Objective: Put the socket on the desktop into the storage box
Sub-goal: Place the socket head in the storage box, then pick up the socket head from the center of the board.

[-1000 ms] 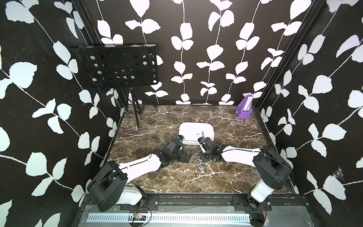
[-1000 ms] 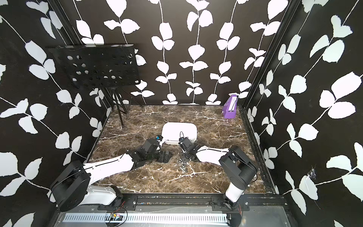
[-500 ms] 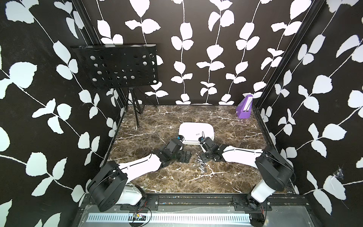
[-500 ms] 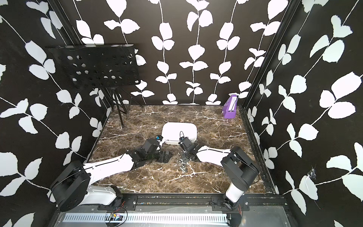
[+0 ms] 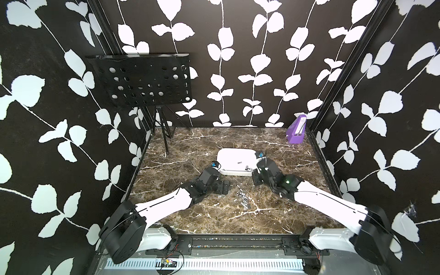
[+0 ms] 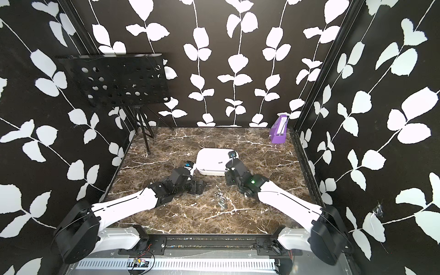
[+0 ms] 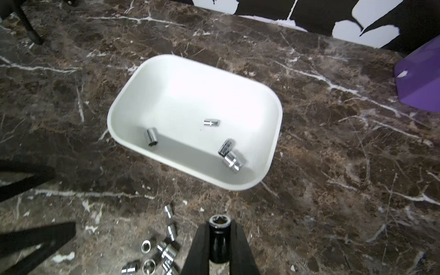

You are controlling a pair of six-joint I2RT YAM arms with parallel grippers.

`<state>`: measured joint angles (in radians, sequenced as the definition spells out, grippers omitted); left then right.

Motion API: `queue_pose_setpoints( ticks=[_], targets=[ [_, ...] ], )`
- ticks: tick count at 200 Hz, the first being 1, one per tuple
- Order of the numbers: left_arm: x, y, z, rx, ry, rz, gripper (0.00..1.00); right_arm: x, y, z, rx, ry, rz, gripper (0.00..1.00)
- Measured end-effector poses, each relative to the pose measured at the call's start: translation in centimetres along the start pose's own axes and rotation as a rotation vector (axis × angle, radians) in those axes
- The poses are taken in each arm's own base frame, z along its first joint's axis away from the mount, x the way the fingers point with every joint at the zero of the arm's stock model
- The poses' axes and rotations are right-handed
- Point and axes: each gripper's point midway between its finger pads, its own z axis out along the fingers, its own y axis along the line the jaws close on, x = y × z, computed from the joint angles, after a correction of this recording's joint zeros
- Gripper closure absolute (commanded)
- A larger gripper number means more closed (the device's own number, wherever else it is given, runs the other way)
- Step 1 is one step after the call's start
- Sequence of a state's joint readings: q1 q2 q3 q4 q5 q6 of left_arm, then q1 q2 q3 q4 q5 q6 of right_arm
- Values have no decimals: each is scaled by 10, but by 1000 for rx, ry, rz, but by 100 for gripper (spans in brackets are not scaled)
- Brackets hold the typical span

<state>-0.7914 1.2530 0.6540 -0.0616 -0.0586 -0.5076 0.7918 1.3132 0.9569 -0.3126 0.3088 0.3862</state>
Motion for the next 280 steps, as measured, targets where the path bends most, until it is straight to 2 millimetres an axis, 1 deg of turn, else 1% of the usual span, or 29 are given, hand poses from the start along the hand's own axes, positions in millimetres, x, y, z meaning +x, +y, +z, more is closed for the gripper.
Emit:
queue_pose_setpoints(
  ticks=[20,27,39,62,75,84,96,112,119,132,153,168,180,187,200,210,230,245,255,257,269,280],
  targets=[
    [-8,1,-7,-7,-36,-2,6,-25,11,23,28,18,15,98],
    [-10,2,-9,-12,-47,-3,6,-30,14,35,38,29,22,97],
    [-11,3,-11,-17,-55,-6,6,-35,21,57,52,60,30,97],
    [-10,5,-11,-29,-54,-8,6,-31,27,103,87,133,46,97],
    [-8,7,-10,-38,-46,-7,6,-24,27,125,100,169,61,96],
    [-6,9,-10,-43,-39,-7,6,-18,24,136,108,193,75,95],
    [-5,9,-10,-45,-36,-7,6,-9,19,146,119,225,95,92],
    [-4,9,-9,-45,-33,-9,6,-3,11,152,123,254,128,87],
    [-4,9,-9,-45,-32,-9,6,-2,7,153,123,259,144,84],
    [-4,9,-9,-45,-32,-10,6,-5,3,154,116,258,170,73],
    [-4,9,-9,-45,-32,-13,6,-7,0,153,102,258,197,64],
    [-4,9,-9,-45,-32,-15,6,-13,2,148,81,250,202,57],
    [-4,9,-8,-46,-30,-16,6,-21,4,138,61,229,207,57],
    [-3,9,-8,-46,-29,-16,6,-26,5,128,44,213,210,57],
    [-3,9,-8,-44,-27,-16,6,-33,5,105,10,178,215,57],
    [-3,9,-8,-42,-27,-16,6,-36,4,83,-16,145,210,57],
    [-3,7,-8,-34,-25,-17,6,-27,-1,37,-65,87,191,56],
    [-2,5,-8,-24,-21,-17,6,-7,-4,6,-95,60,162,55],
    [-2,4,-8,-18,-19,-17,6,14,-4,-12,-120,53,140,55],
    [-2,4,-8,-16,-19,-17,6,17,-4,-14,-123,51,138,55],
    [-2,2,-7,-6,-16,-17,6,48,-6,-28,-146,64,108,54],
    [-1,1,-7,2,-11,-16,6,74,-8,-35,-159,78,87,53]
  ],
)
